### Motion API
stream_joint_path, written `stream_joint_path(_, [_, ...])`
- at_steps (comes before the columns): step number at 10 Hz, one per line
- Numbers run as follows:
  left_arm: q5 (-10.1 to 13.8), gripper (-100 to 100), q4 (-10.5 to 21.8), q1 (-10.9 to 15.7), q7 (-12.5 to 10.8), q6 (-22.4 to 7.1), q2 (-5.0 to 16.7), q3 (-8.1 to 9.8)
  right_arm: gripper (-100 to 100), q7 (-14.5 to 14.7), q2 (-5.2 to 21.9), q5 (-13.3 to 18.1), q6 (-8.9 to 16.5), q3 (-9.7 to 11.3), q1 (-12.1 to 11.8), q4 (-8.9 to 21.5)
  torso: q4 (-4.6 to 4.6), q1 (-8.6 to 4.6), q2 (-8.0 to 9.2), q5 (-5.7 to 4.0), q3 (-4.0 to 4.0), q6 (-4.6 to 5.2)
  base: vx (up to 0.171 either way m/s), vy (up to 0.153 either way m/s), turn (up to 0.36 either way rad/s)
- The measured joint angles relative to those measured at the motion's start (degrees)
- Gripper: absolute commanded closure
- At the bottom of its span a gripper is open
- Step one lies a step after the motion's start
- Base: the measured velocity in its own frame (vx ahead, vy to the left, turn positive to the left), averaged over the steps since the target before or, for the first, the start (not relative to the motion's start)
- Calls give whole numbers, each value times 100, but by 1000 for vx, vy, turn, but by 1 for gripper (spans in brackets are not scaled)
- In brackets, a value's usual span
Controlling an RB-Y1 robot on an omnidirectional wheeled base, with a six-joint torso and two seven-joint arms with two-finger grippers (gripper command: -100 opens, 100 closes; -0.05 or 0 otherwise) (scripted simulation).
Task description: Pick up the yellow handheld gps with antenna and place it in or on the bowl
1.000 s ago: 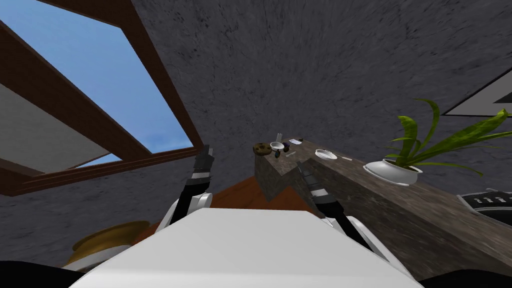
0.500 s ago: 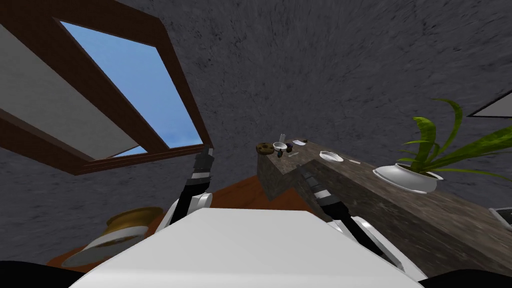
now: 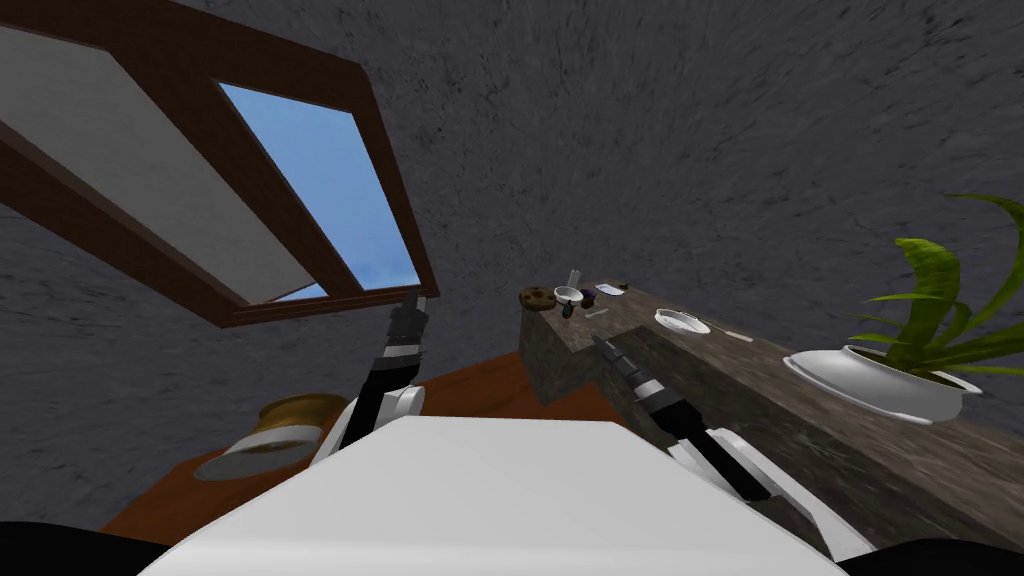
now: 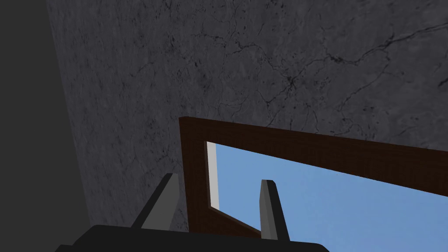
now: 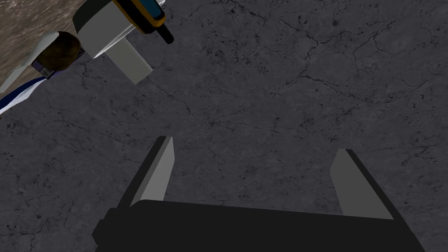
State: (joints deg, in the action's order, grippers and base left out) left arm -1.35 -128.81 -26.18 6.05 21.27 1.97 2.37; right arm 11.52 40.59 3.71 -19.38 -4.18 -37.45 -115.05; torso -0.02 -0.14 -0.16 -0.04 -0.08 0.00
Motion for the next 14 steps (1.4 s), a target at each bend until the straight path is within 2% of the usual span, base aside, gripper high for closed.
stream_joint_path(4, [0, 0, 0, -1, 0, 0, 0, 0, -100, 3, 534, 388, 157, 108, 124, 410, -7, -8, -30, -2, -18, 0, 87, -25, 128])
stream_joint_path(8, [0, 0, 0, -2, 0, 0, 0, 1, -100, -33, 1064, 953, 361, 336, 432, 924, -10, -9, -46, -1, -27, 0, 132, -31, 116])
stream_joint_path(12, [0, 0, -1, -2, 0, 0, 0, 1, -100, -108, 1573, 1587, 632, 650, 841, 1434, -13, -5, -54, -1, -32, 1, 149, -34, 101])
stream_joint_path(14, [0, 0, 0, -2, 0, 0, 0, 1, -100, -131, 1758, 1874, 661, 761, 996, 1709, -11, 5, -47, 1, -28, 3, 128, -26, 70])
